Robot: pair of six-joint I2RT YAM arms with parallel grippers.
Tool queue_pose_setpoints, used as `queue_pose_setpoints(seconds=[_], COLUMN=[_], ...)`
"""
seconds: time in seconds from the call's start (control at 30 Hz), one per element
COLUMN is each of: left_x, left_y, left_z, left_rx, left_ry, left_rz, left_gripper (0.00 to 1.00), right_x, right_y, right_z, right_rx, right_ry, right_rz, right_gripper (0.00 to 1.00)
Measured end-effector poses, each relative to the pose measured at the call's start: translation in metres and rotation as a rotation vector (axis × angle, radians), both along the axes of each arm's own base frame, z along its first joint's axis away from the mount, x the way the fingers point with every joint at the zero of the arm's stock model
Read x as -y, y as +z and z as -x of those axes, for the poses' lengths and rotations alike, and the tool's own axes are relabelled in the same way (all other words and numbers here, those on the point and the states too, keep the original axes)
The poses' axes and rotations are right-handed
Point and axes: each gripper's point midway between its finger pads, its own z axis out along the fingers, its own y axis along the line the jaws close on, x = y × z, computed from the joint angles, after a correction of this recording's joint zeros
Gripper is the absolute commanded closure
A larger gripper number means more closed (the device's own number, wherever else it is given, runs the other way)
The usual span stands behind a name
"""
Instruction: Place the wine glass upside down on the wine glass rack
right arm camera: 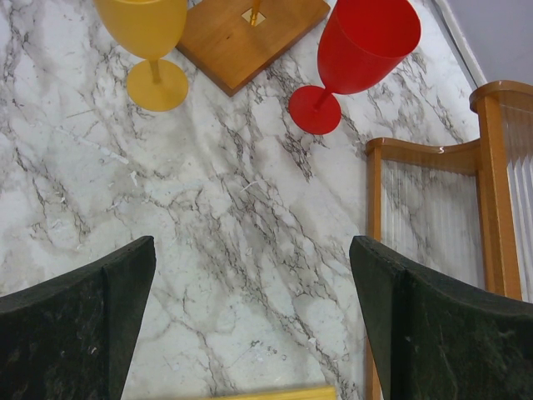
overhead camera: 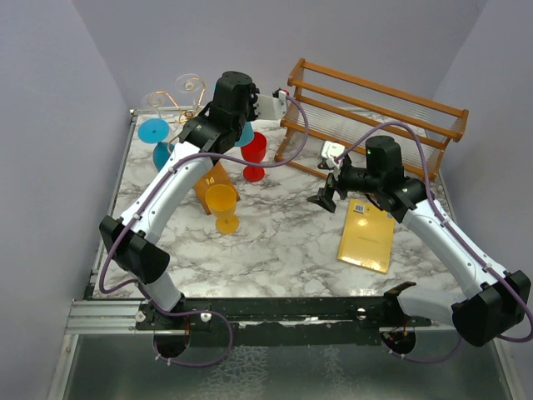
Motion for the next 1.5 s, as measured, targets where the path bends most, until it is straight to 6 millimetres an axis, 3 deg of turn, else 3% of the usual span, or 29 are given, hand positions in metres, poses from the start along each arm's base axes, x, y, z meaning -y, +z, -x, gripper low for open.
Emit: queue_pose_setpoints(seconds=[0.67,1.5], left_x=[-0.009,-0.022], left_y=[0.002,-0.011], left_z=[-0.005,0.0], left_rx=[0.018,-0.035], left_ry=[0.054,0.098], left_rz=[-0.001,-0.025], left_gripper=[1.0,0.86], right_x=[0.0,-0.001], right_y=[0.0,-0.003], right_z=[0.0,0.0], right_rx=[0.0,-0.01], right_ry=[0.0,0.004], right_rz=[0.0,0.002], right_gripper=[0.0,0.01])
